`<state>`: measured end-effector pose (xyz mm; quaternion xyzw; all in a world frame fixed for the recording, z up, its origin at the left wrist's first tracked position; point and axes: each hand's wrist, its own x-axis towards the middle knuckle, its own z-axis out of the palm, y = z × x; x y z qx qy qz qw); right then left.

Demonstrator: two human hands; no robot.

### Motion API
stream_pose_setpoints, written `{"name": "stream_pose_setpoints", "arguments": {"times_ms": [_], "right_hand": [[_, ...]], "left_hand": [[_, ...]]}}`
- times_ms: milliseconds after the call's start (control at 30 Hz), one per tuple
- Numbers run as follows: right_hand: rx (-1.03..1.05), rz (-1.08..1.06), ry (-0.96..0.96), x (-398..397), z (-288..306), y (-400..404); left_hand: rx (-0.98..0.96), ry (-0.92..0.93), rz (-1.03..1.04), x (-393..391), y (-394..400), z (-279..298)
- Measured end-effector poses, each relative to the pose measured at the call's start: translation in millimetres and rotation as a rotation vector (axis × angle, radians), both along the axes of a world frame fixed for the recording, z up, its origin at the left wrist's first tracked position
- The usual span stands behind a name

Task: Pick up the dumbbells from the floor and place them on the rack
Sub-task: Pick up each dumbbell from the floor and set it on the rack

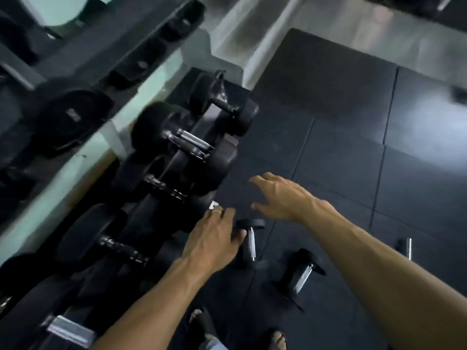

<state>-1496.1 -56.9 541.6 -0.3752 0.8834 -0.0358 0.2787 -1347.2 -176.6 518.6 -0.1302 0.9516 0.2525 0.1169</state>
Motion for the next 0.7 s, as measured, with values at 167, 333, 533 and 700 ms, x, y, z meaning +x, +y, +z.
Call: {"name": "stream_pose_setpoints", "arguments": {"times_ms": [167,333,533,700], "right_hand": [[0.035,-0.09,-0.067,-5.7,-74.5,74.0],[0.07,-0.184,-0.166,-8.9,-164.8,115.6],[0.095,-0.296,-0.242,-23.8,-298.3,103.4],[0.046,-0.379,-0.259,-39.3,-423.8,88.3]], "left_hand": [[0.041,-0.112,-0.047,-11.5,67.9,-73.3],[0.108,-0.24,-0.057,-18.9,102.2,-161.0],[0.166,-0.382,-0.028,-39.1,93.6,-285.7],[0.229,-0.467,0.056,-61.8,84.6,-400.6]]}}
